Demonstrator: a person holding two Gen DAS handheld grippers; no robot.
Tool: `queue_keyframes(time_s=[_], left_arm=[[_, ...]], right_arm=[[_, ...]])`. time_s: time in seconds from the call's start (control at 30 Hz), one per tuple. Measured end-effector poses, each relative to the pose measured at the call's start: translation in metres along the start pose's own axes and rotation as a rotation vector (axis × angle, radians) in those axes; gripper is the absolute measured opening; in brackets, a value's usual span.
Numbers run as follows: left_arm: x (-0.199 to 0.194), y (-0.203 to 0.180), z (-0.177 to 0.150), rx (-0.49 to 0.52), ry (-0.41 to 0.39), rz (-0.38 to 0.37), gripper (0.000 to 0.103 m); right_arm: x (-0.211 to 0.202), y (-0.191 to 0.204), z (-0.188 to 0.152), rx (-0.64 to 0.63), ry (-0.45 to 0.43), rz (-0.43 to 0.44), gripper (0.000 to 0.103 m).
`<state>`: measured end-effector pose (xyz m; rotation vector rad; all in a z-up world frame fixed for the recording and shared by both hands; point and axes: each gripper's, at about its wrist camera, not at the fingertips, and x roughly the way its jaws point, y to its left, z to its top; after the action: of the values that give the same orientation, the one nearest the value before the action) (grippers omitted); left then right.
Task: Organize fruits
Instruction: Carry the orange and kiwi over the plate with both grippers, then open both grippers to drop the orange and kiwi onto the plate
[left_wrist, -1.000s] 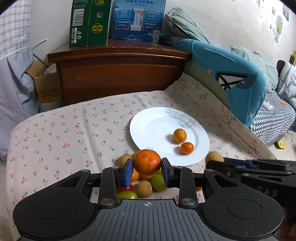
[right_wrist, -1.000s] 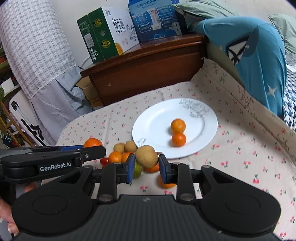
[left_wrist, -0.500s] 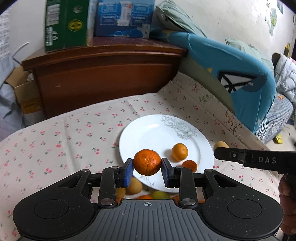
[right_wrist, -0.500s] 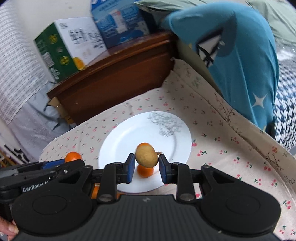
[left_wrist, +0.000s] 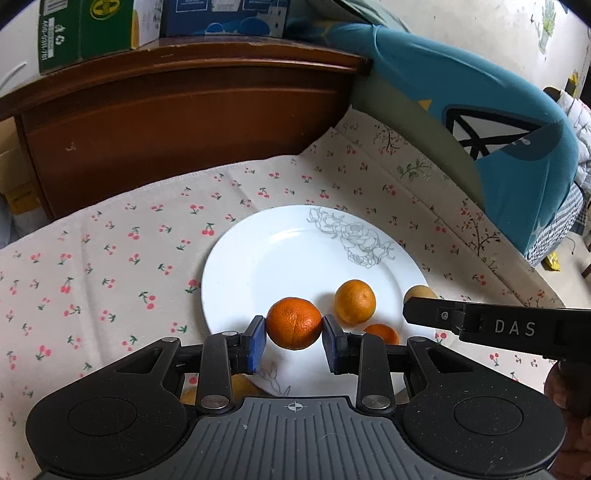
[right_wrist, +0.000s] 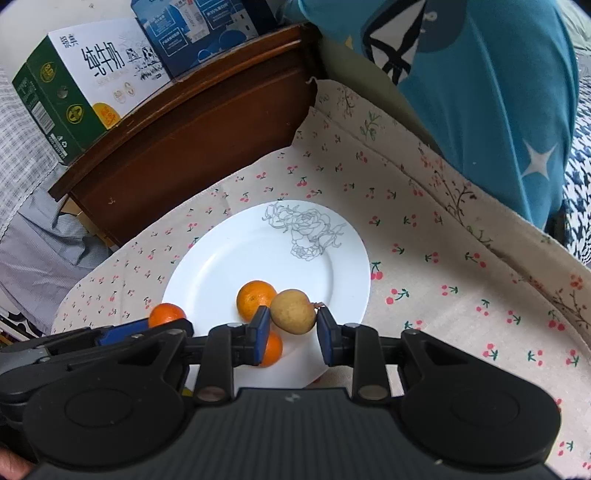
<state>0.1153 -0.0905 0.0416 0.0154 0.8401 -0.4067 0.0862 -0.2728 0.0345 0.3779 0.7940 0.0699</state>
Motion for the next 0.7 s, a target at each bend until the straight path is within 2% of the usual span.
queue_keyframes(time_s=[0.2,0.27,0.3,0.37,0.43,0.57,0.7], left_arm=[[0.005,-0.003,0.005,0.003,-0.005,0.000,0.033],[0.002,-0.005,0.006,0.003,-0.010,0.013,0.051],[-0.001,-0.005,0.007,0.004,-0.023,0.017,0.054],[-0.006,-0.007,0.010,0.018,-0.036,0.037,0.074],[-0.011,-0.010,0.012,0.027,-0.043,0.079,0.081],[-0.021,-0.009,0.013,0.018,-0.044,0.096,0.086],[-0.027,-0.008,0.009,0.004,-0.023,0.111,0.087]], right_arm=[[0.006,0.000,0.003,0.023,-0.002,0.003,0.030],[0.005,0.001,0.005,0.024,-0.013,0.006,0.030],[0.004,0.001,0.006,0.024,-0.018,0.010,0.030],[0.001,0.003,0.007,0.019,-0.028,0.026,0.031],[-0.002,0.004,0.008,0.009,-0.042,0.029,0.032],[-0.008,0.007,0.010,0.001,-0.060,0.032,0.036],[-0.013,0.012,0.007,-0.023,-0.064,0.023,0.039]])
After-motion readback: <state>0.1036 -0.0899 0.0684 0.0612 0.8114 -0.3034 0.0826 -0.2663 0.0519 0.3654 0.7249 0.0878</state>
